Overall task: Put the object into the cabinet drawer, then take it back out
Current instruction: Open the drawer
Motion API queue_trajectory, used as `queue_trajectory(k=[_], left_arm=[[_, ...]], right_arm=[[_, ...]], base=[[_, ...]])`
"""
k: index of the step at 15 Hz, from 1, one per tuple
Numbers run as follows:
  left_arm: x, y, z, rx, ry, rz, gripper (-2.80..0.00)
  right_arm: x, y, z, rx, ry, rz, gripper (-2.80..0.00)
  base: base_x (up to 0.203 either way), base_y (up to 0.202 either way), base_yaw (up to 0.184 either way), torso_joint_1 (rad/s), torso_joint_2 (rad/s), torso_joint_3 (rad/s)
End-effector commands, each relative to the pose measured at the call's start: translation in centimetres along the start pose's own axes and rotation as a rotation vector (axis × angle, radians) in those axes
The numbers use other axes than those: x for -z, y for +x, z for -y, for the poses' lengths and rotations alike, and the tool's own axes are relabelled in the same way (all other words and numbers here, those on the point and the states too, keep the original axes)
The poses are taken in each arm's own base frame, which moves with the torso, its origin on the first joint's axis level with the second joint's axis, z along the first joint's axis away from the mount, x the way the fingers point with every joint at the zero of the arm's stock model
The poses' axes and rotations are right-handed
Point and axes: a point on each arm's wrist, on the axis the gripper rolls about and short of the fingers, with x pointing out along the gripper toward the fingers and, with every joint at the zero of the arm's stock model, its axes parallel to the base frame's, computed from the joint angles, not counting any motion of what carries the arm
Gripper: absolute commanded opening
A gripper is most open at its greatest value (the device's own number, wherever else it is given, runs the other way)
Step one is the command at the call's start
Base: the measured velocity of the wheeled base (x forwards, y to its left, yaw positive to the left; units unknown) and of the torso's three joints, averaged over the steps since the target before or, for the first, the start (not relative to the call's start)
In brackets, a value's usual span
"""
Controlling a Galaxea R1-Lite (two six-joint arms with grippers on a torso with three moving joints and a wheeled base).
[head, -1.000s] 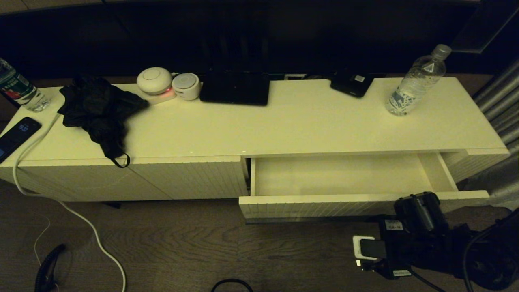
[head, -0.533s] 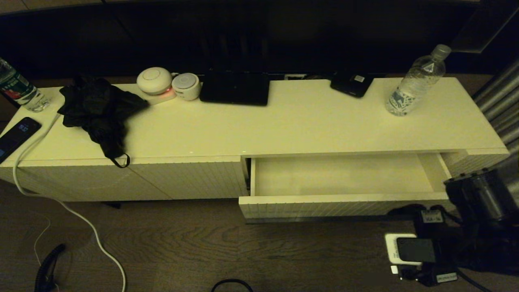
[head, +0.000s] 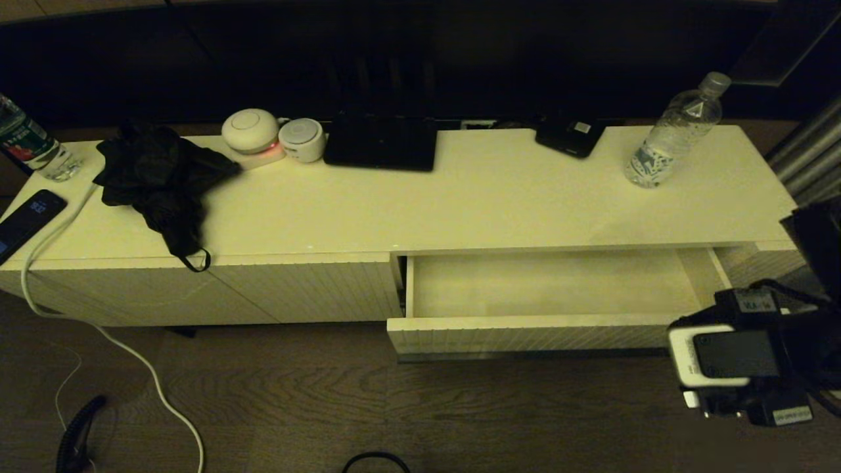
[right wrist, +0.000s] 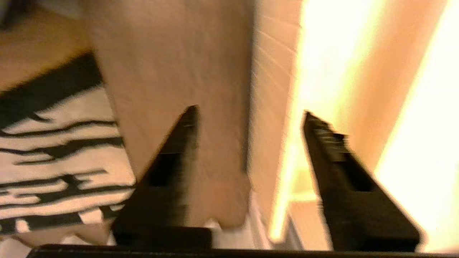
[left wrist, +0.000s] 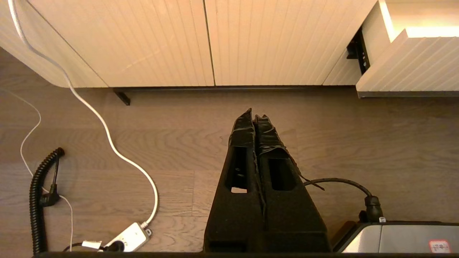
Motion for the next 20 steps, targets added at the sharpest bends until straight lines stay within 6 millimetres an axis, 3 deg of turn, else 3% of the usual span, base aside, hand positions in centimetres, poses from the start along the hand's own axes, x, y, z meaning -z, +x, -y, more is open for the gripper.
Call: queue_trajectory(k=[1, 10, 13, 20], left_arm=[[0.0, 0.0, 0.0, 0.0, 0.0, 0.0, -2.8], [0.0, 0.0, 0.0, 0.0, 0.0, 0.001, -2.8], [0.0, 0.0, 0.0, 0.0, 0.0, 0.002, -2.8], [0.0, 0.0, 0.0, 0.0, 0.0, 0.0, -2.8]], right_arm=[[-0.7, 1.3, 1.8, -0.014, -0.012, -0.077, -2.8], [-3.1, 8.7, 5.9, -0.095, 0.07, -0.129, -2.8], [-3.4, 9.7, 7.5, -0.069, 0.09, -0.126, -2.8], [-3.8, 12.0, 8.8, 0.022, 0.117, -0.093, -2.8]], base=[[0.0, 0.0, 0.0, 0.0, 0.0, 0.0], [0.0, 0.0, 0.0, 0.0, 0.0, 0.0], [0.0, 0.0, 0.0, 0.0, 0.0, 0.0], [0.0, 0.0, 0.0, 0.0, 0.0, 0.0]])
